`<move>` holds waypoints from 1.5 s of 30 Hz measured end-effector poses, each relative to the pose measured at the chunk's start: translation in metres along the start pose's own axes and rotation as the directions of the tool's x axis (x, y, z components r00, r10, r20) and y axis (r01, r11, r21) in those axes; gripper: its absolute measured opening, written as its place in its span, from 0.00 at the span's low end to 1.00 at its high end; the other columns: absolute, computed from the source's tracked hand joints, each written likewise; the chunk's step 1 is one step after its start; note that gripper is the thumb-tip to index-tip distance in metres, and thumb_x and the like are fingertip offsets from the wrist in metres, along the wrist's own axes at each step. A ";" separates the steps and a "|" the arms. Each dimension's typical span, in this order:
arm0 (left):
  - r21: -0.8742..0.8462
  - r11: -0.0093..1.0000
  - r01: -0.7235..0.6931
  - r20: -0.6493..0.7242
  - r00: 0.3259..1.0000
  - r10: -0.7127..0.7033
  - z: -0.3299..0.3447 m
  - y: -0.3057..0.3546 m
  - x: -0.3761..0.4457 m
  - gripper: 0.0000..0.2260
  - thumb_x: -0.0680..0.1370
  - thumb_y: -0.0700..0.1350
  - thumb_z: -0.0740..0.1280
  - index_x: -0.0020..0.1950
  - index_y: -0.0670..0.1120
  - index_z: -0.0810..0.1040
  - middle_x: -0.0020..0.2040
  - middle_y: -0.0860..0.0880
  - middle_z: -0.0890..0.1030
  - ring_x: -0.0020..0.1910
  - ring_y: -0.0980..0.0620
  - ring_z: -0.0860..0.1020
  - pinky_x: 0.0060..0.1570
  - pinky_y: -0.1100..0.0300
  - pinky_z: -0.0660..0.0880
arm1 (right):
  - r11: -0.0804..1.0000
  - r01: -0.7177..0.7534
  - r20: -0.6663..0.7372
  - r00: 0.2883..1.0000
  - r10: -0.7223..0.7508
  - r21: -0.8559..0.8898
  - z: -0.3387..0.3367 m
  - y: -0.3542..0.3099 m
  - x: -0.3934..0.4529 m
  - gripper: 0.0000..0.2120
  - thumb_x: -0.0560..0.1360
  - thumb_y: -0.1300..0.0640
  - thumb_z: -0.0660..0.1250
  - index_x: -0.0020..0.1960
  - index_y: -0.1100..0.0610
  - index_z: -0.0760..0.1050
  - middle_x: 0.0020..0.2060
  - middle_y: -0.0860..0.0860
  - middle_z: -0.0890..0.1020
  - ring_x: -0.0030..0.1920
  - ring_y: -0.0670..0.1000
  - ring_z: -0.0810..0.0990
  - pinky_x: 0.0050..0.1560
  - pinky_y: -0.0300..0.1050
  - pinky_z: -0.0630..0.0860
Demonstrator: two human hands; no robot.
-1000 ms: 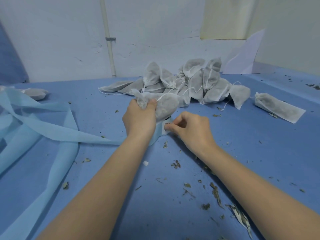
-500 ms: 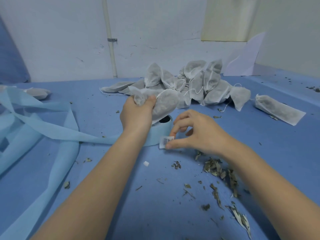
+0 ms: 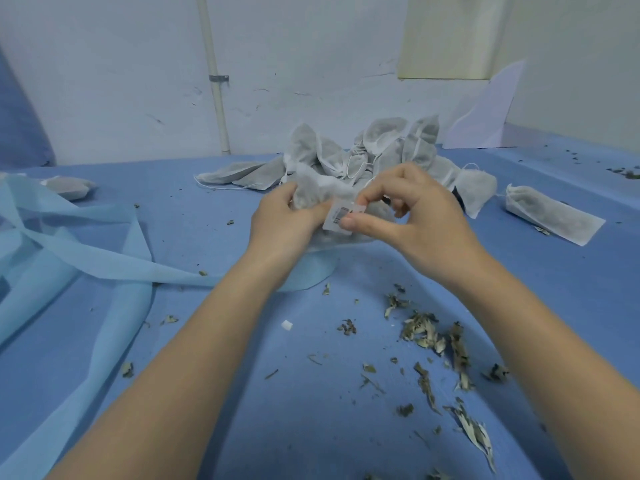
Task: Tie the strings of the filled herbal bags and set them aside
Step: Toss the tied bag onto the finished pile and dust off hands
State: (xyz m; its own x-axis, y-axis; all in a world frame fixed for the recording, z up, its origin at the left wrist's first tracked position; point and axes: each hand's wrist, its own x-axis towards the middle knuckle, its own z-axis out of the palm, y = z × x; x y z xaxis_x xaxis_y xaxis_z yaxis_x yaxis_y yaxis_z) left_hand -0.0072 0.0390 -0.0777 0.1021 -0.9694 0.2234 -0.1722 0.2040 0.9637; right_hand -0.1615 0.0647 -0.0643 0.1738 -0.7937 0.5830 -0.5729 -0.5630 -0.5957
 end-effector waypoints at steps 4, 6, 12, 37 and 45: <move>-0.001 1.000 -0.012 0.119 0.993 0.012 0.004 0.005 -0.007 0.17 0.63 0.48 0.74 0.47 0.41 0.81 0.47 0.41 0.83 0.44 0.50 0.78 0.48 0.52 0.74 | 0.994 0.009 0.002 1.000 -0.009 -0.106 -0.003 0.007 0.002 0.07 0.68 0.51 0.75 0.40 0.48 0.77 0.42 0.42 0.69 0.47 0.40 0.67 0.48 0.24 0.60; -0.028 1.000 -0.003 0.148 0.989 0.007 0.004 0.005 -0.009 0.17 0.63 0.46 0.75 0.48 0.39 0.81 0.48 0.40 0.83 0.45 0.49 0.78 0.48 0.53 0.74 | 0.992 0.008 0.003 1.000 -0.007 -0.127 -0.004 0.010 0.003 0.08 0.68 0.51 0.75 0.41 0.48 0.76 0.43 0.42 0.69 0.49 0.45 0.68 0.48 0.24 0.60; -0.152 0.988 0.035 0.230 0.973 0.001 0.001 0.004 -0.007 0.10 0.70 0.39 0.72 0.49 0.37 0.81 0.48 0.40 0.83 0.48 0.45 0.80 0.54 0.50 0.75 | 0.998 -0.030 0.027 0.999 0.032 -0.064 -0.006 0.013 0.004 0.12 0.66 0.52 0.77 0.37 0.42 0.74 0.48 0.41 0.72 0.51 0.43 0.71 0.49 0.24 0.64; -0.076 0.995 -0.058 0.230 0.970 0.074 0.012 -0.005 -0.011 0.11 0.63 0.35 0.74 0.44 0.43 0.81 0.41 0.47 0.84 0.40 0.52 0.81 0.45 0.57 0.77 | 0.913 -0.232 -0.175 0.937 0.303 0.336 0.017 0.028 0.002 0.03 0.70 0.52 0.75 0.42 0.50 0.83 0.38 0.43 0.84 0.42 0.43 0.81 0.48 0.40 0.77; -0.215 0.975 0.063 -0.090 0.992 -0.084 0.020 0.003 -0.006 0.08 0.74 0.47 0.71 0.36 0.46 0.80 0.38 0.47 0.83 0.41 0.48 0.81 0.47 0.54 0.76 | 0.870 -0.188 0.010 0.979 0.206 0.455 0.009 0.026 -0.003 0.21 0.68 0.56 0.76 0.59 0.45 0.77 0.52 0.41 0.82 0.52 0.38 0.80 0.52 0.33 0.76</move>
State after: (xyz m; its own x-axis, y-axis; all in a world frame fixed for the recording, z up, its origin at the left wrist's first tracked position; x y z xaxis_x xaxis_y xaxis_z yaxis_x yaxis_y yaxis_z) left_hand -0.0284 0.0429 -0.0792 0.2041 -0.9667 0.1543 0.0489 0.1675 0.9847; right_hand -0.1698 0.0507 -0.0867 0.0606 -0.8949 0.4422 -0.1670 -0.4458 -0.8794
